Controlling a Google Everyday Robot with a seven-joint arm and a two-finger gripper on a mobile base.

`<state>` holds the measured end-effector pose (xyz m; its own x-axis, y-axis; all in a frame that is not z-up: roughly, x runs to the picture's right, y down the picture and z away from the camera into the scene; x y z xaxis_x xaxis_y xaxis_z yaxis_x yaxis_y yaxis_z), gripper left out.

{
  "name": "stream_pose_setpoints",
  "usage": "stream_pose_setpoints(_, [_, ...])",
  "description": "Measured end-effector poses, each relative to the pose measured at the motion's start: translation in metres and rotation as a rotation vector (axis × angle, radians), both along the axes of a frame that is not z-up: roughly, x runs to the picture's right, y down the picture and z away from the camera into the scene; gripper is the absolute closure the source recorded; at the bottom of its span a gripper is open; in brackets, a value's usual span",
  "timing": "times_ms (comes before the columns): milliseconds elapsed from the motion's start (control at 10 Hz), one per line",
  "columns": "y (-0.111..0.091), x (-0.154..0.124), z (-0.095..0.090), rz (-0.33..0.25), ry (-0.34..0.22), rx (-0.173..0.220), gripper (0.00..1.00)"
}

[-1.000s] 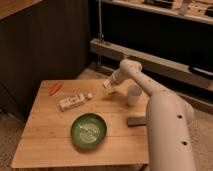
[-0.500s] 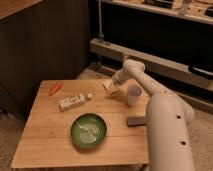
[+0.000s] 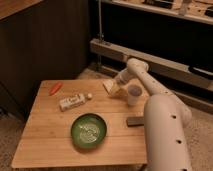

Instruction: Place the white sponge in the ceramic cup

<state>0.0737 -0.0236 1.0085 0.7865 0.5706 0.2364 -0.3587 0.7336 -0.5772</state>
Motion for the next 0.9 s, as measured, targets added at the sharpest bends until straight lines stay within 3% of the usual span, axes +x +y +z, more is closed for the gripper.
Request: stream_pose_setpoints(900, [0.017, -0.008, 0.007, -0.06, -0.015, 0.0, 0.2])
